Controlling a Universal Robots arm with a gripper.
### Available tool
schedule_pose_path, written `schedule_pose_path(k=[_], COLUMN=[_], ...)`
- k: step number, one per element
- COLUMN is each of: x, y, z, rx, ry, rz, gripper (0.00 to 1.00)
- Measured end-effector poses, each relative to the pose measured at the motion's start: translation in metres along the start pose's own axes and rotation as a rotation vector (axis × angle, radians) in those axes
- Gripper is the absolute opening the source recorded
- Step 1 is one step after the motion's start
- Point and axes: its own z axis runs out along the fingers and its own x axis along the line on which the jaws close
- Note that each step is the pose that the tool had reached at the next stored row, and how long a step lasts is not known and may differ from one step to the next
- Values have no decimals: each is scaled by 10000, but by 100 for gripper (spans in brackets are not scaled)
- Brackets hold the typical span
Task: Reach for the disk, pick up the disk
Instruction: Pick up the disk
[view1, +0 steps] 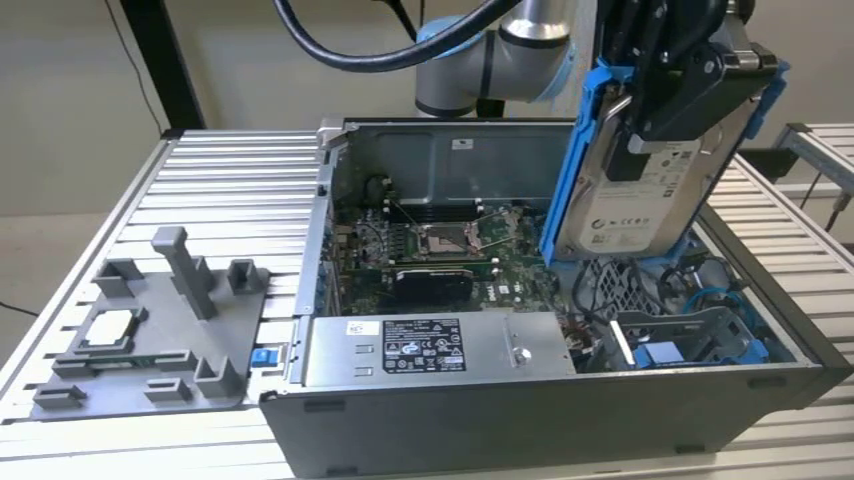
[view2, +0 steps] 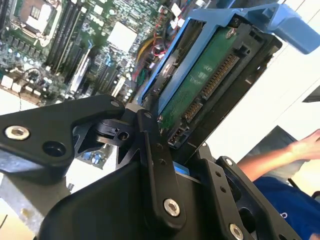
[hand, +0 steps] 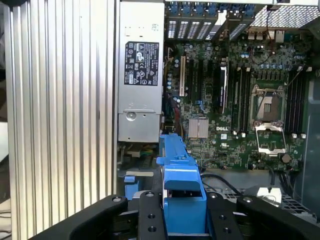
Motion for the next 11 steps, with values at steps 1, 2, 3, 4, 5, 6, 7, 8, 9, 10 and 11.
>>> schedule_pose_path(k=[1,2,3,4,5,6,7,8,9,10,11], x=[31,62,89,120,148,172,195,216,237,255,274], y=[0,0,-1,-4,-11,-22,-38,-59,-83,-105,-132], z=[0,0,0,0,0,0,0,-1,-1,0,-1], rx=[0,0,0,0,0,0,0,0,0,0,-1], ry=[0,0,0,0,1,0,0,1,1,0,1], rz=[0,0,0,1,1,1,0,0,1,1,0], gripper=[0,0,0,0,0,0,0,0,0,0,0])
